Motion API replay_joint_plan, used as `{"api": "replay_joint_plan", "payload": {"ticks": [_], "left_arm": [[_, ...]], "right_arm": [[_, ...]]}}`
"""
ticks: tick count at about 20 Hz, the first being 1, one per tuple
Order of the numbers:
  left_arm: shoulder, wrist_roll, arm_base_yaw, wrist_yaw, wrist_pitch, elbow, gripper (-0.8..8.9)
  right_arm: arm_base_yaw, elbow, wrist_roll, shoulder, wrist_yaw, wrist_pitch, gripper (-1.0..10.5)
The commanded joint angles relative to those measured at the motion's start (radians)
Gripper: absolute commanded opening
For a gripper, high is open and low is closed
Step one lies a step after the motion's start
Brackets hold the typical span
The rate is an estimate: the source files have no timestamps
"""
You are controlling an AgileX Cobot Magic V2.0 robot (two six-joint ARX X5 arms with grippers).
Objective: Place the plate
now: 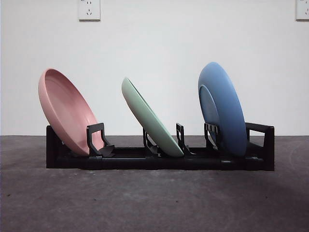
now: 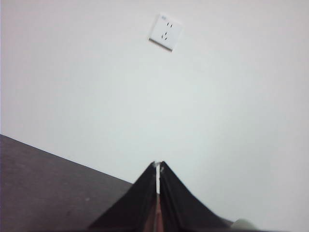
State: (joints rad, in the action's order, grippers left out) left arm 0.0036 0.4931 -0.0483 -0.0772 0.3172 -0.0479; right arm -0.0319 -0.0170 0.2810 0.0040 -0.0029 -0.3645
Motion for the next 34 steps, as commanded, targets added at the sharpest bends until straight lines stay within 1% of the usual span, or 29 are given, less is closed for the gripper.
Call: {"api": "replay_joint_plan", "payload": {"ticks": [1, 2, 3, 5, 7, 9, 12, 13, 15, 16, 18, 20, 22, 24, 27, 31, 32, 33, 34], "left_arm": [[0.0, 0.106, -0.001, 0.003, -0.023, -0.064, 0.1], [0.003, 0.141, -0.001, 0.002, -0.06, -0.095, 0.1], [0.008, 0.166, -0.001, 0.002, -0.113, -0.136, 0.1], [0.027, 0.174, -0.001, -0.004, -0.225, -0.219, 0.11], [0.06, 0.168, -0.001, -0.043, -0.368, -0.316, 0.11], [0.113, 0.109, -0.001, -0.105, -0.489, -0.413, 0.11], [0.205, 0.014, -0.001, -0.216, -0.599, -0.532, 0.12], [0.235, -0.002, -0.001, -0.25, -0.629, -0.565, 0.12], [0.31, -0.019, -0.001, -0.312, -0.711, -0.634, 0.12], [0.344, -0.027, -0.001, -0.331, -0.752, -0.663, 0.12], [0.415, -0.075, -0.001, -0.351, -0.855, -0.724, 0.12], [0.473, -0.13, 0.0, -0.351, -0.952, -0.774, 0.12], [0.524, -0.19, 0.001, -0.343, -1.051, -0.823, 0.12], [0.567, -0.251, 0.001, -0.3, -1.139, -0.868, 0.12], [0.613, -0.315, 0.001, -0.223, -1.226, -0.918, 0.11], [0.665, -0.396, 0.001, -0.13, -1.314, -0.96, 0.11], [0.675, -0.418, 0.001, -0.129, -1.321, -0.962, 0.27], [0.681, -0.421, 0.001, -0.13, -1.321, -0.962, 1.1], [0.682, -0.422, 0.001, -0.13, -1.32, -0.962, 2.42]], "right_arm": [[0.0, -0.041, 0.205, 0.001, 0.004, 0.011, 0.1], [0.001, -0.07, 0.229, 0.007, 0.004, 0.047, 0.1], [0.001, -0.099, 0.238, 0.016, 0.003, 0.079, 0.1], [0.001, -0.172, 0.239, 0.046, -0.008, 0.156, 0.1], [0.0, -0.253, 0.238, 0.087, -0.032, 0.225, 0.1], [0.001, -0.343, 0.231, 0.143, -0.077, 0.295, 0.1], [0.0, -0.474, 0.204, 0.238, -0.166, 0.404, 0.1], [0.0, -0.515, 0.195, 0.27, -0.195, 0.448, 0.1], [0.0, -0.605, 0.161, 0.346, -0.261, 0.561, 0.1], [0.0, -0.643, 0.141, 0.379, -0.288, 0.615, 0.1], [0.0, -0.722, 0.088, 0.451, -0.339, 0.736, 0.1], [0.0, -0.784, 0.033, 0.51, -0.367, 0.846, 0.1], [-0.005, -0.836, -0.029, 0.565, -0.368, 0.947, 0.1], [-0.011, -0.874, -0.093, 0.612, -0.367, 1.037, 0.1], [-0.022, -0.906, -0.173, 0.675, -0.363, 1.153, 0.1], [-0.037, -0.91, -0.235, 0.744, -0.359, 1.235, 0.1], [-0.042, -0.91, -0.249, 0.76, -0.36, 1.246, 0.1], [-0.048, -0.91, -0.262, 0.775, -0.36, 1.249, 0.4], [-0.052, -0.91, -0.27, 0.784, -0.36, 1.248, 1.1]]}}
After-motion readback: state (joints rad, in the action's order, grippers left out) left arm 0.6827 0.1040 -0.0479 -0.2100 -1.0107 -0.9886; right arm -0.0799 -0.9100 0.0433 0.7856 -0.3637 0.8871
